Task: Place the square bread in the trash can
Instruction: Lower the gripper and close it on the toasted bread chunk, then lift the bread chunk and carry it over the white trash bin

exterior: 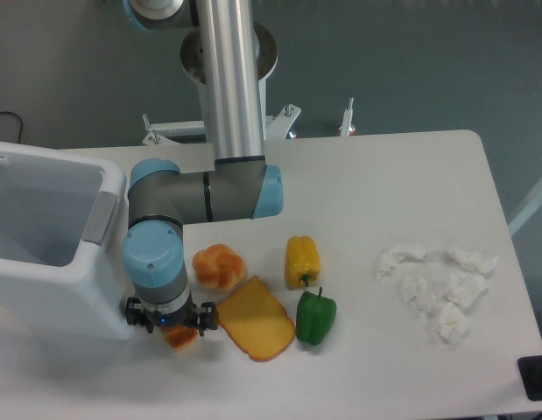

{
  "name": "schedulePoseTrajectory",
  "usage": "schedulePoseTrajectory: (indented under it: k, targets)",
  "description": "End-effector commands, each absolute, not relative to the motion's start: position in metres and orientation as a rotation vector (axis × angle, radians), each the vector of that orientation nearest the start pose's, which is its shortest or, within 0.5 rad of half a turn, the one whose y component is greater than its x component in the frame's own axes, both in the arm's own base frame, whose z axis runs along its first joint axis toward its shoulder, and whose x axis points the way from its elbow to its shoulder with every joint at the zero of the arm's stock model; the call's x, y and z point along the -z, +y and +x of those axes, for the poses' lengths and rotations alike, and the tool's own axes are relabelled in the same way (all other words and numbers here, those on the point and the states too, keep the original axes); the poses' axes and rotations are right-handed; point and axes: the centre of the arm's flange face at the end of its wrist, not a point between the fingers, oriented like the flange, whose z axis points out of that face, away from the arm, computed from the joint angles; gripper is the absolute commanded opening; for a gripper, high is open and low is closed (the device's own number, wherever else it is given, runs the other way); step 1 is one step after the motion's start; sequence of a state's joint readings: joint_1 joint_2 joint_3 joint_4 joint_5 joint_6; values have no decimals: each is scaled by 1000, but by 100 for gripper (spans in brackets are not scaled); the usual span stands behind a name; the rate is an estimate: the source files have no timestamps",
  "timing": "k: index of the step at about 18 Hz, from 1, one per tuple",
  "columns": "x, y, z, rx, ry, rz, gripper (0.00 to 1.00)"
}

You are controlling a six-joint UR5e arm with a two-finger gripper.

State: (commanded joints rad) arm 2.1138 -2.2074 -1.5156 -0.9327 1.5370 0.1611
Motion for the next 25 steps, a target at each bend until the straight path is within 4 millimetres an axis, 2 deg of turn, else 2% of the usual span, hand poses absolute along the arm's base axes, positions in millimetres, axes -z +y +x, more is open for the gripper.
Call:
schedulePoseTrajectory:
  k: [3, 4, 5, 7, 10, 12, 16, 20, 25]
  targets:
    - [-196, 656, -238, 22, -590, -3021, 22]
    - [-198, 656, -237, 20, -587, -3018, 5]
    - [-201, 656, -239, 20, -586, -3013, 0]
    - [-209, 654, -246, 16, -589, -2998, 0]
    - [-238, 654, -264, -14, -596, -2947, 0]
    - [-268, 646, -287, -38, -634, -2893, 0]
    - [-348, 636, -307, -92, -638, -2759, 0]
    - [-418, 633, -306, -100, -598, -2642, 0]
    - [-485, 618, -277, -58, -530, -2537, 0]
